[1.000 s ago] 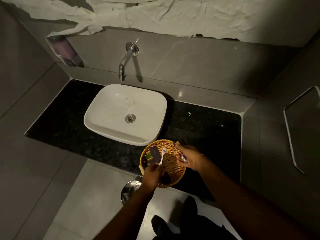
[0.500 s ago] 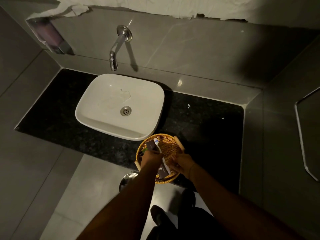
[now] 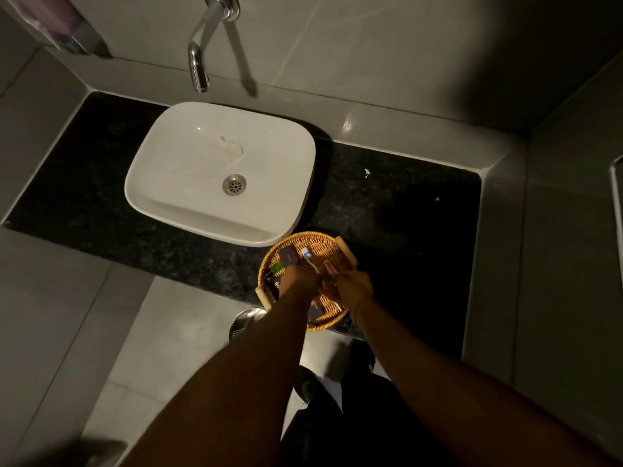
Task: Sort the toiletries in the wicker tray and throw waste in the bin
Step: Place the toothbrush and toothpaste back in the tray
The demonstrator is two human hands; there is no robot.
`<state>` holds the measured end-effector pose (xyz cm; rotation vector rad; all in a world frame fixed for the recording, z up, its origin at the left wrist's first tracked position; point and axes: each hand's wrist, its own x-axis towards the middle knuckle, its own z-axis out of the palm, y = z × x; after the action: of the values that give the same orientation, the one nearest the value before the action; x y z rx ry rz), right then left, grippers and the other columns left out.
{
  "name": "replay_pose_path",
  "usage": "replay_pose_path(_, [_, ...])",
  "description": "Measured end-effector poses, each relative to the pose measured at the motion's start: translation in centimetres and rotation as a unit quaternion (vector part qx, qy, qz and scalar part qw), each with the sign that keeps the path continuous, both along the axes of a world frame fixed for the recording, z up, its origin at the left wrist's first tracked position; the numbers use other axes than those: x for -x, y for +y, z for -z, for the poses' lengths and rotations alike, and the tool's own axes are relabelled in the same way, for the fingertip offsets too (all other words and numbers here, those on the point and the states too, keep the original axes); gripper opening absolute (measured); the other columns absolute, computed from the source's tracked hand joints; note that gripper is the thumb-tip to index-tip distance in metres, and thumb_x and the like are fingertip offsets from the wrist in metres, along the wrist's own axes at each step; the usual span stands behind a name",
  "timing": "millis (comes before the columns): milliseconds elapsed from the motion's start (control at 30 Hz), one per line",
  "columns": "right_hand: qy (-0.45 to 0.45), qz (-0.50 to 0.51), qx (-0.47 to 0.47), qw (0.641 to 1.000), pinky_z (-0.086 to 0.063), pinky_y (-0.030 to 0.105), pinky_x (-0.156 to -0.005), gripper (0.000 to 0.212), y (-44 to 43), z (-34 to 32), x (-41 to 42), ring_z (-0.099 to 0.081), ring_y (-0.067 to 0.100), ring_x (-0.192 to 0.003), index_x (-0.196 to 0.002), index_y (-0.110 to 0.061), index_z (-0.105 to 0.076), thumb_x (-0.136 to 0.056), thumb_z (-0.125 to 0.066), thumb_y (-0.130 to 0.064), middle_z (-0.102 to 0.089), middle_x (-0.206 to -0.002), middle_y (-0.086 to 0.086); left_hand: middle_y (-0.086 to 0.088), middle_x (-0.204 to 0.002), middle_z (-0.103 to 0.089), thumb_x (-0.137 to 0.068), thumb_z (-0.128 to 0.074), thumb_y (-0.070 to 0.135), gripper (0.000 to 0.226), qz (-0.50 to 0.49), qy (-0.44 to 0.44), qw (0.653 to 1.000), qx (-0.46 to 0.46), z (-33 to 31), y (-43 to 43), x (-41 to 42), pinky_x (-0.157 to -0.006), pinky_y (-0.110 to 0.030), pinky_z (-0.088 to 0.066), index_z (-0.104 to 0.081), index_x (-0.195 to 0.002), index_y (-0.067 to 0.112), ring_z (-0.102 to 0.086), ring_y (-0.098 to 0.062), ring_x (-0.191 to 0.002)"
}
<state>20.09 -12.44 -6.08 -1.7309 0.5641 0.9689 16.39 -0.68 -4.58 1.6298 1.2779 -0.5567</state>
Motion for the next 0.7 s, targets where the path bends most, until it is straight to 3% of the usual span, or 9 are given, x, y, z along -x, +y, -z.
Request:
replay_pose_path(133, [-0.006,-0.023,0.019,1.000,-0.051,0.016,-0.039,0.026,0.46,-0.55,-0.49,-0.071,0.015,-0.057,-0.122,0.014,-0.066,-0.103,-0.059,-0.002,-0.074,-0.097,0.022,-0.020,-0.102,-0.083,-0.103,-0.071,0.030,0.030,-0.006,-0.010,1.000,-0.001,0.24,-0.16,-0.11,-0.097,-0.051,-0.068,-0.077,-0.109,0.002,-0.083,-0.036,-0.097])
replay_pose_path(267, [-0.065,-0.092,0.121,0.986,-0.043,0.015,-0.037,0.032,0.29,-0.06,-0.19,-0.076,0.031,-0.097,-0.119,0.006,-0.073,-0.099,-0.069,-0.020,-0.077,-0.115,0.020,-0.017,-0.109,-0.081,-0.104,-0.068,0.036,0.033,-0.004,-0.021,1.000,-0.015,0.30,-0.35,0.09,-0.099,-0.051,-0.066,-0.075,-0.115,0.006,-0.080,-0.034,-0.104])
replay_pose_path(333, [-0.077,-0.102,0.144,0.981,-0.055,0.013,-0.049,0.039,0.32,0.07,-0.14,-0.074,0.036,-0.108,-0.122,0.007,-0.071,-0.098,-0.071,-0.024,-0.076,-0.118,0.020,-0.016,-0.109,-0.081,-0.105,-0.068,0.034,0.031,0.000,-0.028,0.999,-0.018,0.34,-0.38,0.18,-0.099,-0.051,-0.066,-0.075,-0.116,0.006,-0.080,-0.033,-0.104])
replay_pose_path(400, [-0.077,-0.127,0.171,0.974,-0.063,0.031,-0.084,0.046,0.34,0.24,-0.40,-0.072,0.037,-0.114,-0.127,0.006,-0.068,-0.097,-0.072,-0.029,-0.075,-0.123,0.020,-0.016,-0.109,-0.081,-0.104,-0.068,0.032,0.028,0.005,-0.035,0.999,-0.027,0.37,-0.49,0.23,-0.100,-0.051,-0.065,-0.075,-0.115,0.007,-0.080,-0.032,-0.104])
replay_pose_path(433, [-0.075,-0.133,0.182,0.971,-0.063,0.037,-0.088,0.048,0.34,0.15,-0.52,-0.072,0.036,-0.114,-0.128,0.005,-0.068,-0.096,-0.073,-0.031,-0.075,-0.123,0.019,-0.015,-0.108,-0.081,-0.105,-0.067,0.031,0.028,0.007,-0.040,0.999,-0.033,0.38,-0.55,0.20,-0.099,-0.051,-0.065,-0.076,-0.114,0.007,-0.079,-0.032,-0.103])
replay_pose_path(500, [-0.068,-0.117,0.186,0.973,-0.063,0.026,-0.065,0.049,0.45,-0.15,-0.65,-0.076,0.032,-0.103,-0.129,0.004,-0.067,-0.096,-0.074,-0.032,-0.076,-0.119,0.018,-0.015,-0.108,-0.081,-0.106,-0.064,0.031,0.028,0.006,-0.045,0.998,-0.044,0.42,-0.58,0.12,-0.099,-0.051,-0.065,-0.076,-0.113,0.007,-0.079,-0.031,-0.103])
replay_pose_path(567, [-0.062,-0.101,0.183,0.976,-0.044,0.010,-0.037,0.051,0.65,-0.44,-0.57,-0.077,0.028,-0.091,-0.129,0.004,-0.065,-0.095,-0.075,-0.032,-0.077,-0.116,0.017,-0.014,-0.108,-0.080,-0.108,-0.062,0.032,0.028,0.008,-0.046,0.998,-0.048,0.48,-0.64,0.10,-0.099,-0.051,-0.065,-0.075,-0.113,0.008,-0.079,-0.030,-0.103])
replay_pose_path(600, [-0.060,-0.096,0.184,0.976,-0.043,0.010,-0.039,0.052,0.73,-0.39,-0.64,-0.077,0.029,-0.094,-0.130,0.004,-0.065,-0.094,-0.077,-0.032,-0.077,-0.118,0.017,-0.014,-0.108,-0.080,-0.108,-0.062,0.031,0.027,0.011,-0.045,0.998,-0.050,0.43,-0.67,0.07,-0.099,-0.050,-0.065,-0.075,-0.113,0.008,-0.079,-0.030,-0.103])
replay_pose_path(700, [-0.066,-0.132,0.213,0.966,-0.053,0.027,-0.076,0.063,0.76,-0.34,-1.03,-0.071,0.032,-0.116,-0.136,0.003,-0.061,-0.092,-0.078,-0.039,-0.071,-0.129,0.018,-0.013,-0.108,-0.080,-0.108,-0.061,0.030,0.026,0.020,-0.041,0.997,-0.064,0.47,-0.66,0.22,-0.098,-0.049,-0.064,-0.076,-0.112,0.009,-0.078,-0.029,-0.102])
